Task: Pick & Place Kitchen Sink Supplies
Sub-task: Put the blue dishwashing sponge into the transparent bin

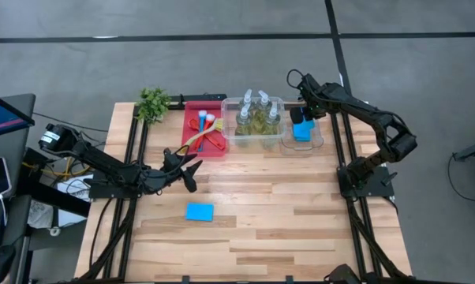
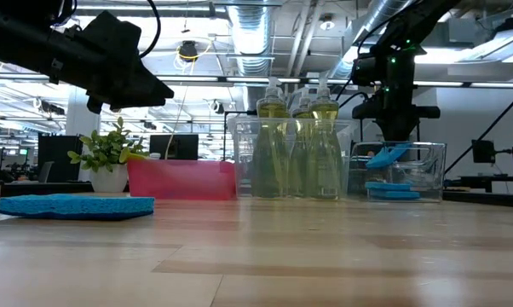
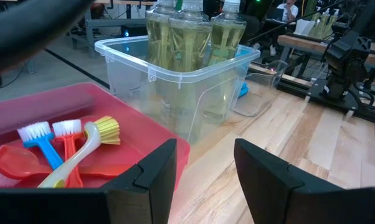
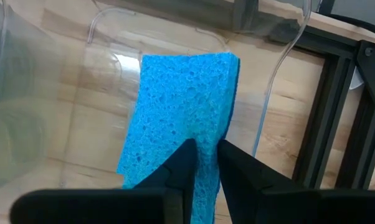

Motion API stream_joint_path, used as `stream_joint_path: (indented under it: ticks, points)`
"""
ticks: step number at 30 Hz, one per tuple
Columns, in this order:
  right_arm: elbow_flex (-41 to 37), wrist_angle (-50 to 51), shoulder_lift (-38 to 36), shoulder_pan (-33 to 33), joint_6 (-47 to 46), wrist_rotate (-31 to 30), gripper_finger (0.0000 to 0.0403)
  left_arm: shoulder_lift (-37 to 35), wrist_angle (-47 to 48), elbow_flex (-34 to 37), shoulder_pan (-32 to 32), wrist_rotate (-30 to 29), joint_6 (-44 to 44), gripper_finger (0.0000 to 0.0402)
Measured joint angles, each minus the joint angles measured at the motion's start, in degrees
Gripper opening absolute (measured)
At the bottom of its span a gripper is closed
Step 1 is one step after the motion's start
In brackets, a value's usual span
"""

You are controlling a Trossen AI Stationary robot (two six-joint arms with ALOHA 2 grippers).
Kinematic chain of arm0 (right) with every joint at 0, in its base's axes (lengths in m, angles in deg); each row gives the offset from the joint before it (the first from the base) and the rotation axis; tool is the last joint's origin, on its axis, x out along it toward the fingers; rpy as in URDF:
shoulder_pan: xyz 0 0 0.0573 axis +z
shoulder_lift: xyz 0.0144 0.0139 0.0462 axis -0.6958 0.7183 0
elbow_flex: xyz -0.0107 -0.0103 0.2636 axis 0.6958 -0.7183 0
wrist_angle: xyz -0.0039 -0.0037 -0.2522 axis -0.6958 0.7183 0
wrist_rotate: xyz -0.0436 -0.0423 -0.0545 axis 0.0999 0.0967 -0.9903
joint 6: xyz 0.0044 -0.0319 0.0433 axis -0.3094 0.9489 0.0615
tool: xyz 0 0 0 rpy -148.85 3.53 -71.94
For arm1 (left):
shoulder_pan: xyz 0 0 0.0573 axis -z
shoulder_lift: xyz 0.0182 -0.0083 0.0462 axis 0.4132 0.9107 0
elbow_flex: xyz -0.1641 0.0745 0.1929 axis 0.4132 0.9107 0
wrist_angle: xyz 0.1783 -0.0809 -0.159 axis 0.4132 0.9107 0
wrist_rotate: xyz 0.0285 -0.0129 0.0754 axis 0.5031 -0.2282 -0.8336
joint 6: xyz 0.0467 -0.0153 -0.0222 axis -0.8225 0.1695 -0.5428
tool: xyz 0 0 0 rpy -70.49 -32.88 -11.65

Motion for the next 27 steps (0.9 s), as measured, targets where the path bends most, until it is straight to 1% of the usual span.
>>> stream_joint_path:
  ticks: [8,19,23,27]
  points:
    - [0.00,-0.38,0.00,0.02,-0.94,-1.45,0.0062,0.00,-0.02,0.00,0.02,0.00,0.00,0.0163]
    - [0.00,-0.61,0.00,0.02,-0.94,-1.49,0.0063,0.02,0.26,0.00,0.00,0.00,-0.02,0.0163]
    - [0.00,-0.59,0.00,0.02,-0.97,-1.47,0.0078,0.02,0.26,0.00,0.00,0.00,-0.02,0.0163]
    - [0.00,-0.52,0.00,0.02,-1.09,-1.46,0.0111,0.02,0.31,0.00,0.00,0.00,-0.02,0.0163]
